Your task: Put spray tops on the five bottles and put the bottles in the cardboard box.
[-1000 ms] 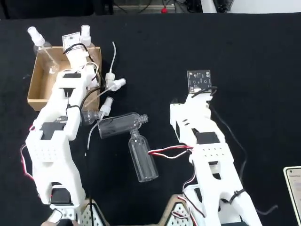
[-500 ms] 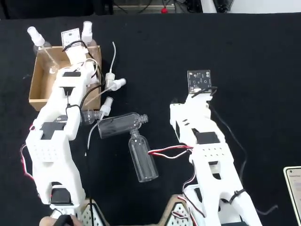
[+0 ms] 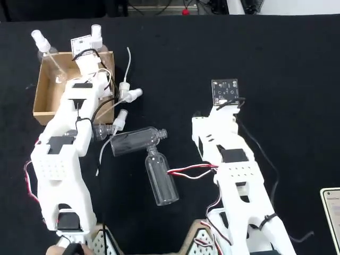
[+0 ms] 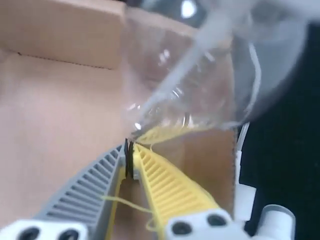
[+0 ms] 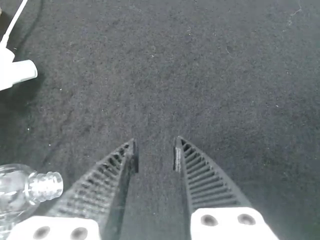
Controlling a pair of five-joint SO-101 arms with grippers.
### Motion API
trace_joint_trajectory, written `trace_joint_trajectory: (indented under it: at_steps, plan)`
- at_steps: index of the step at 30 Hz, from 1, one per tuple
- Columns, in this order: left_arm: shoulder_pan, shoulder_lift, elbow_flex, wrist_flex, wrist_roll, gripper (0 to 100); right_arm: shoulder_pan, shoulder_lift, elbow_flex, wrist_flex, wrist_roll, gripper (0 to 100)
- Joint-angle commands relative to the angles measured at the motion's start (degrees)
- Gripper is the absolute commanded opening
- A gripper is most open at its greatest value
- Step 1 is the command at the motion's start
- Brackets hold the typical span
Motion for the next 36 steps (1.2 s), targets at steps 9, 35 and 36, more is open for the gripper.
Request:
trace_joint_trajectory:
  at_steps: [9, 35, 36]
  plan:
    - [0.75, 0.79, -5.41, -0.88, -0.09, 3, 0.79, -0.13, -0.66, -1.49, 0.35, 11.4]
    - [0.40, 0.44, -20.18, 21.71, 0.00, 4, 0.79, -0.13, -0.66, -1.49, 0.35, 11.4]
    - [0.40, 0.44, -20.70, 22.86, 0.00, 4, 0.79, -0.13, -0.66, -1.49, 0.35, 11.4]
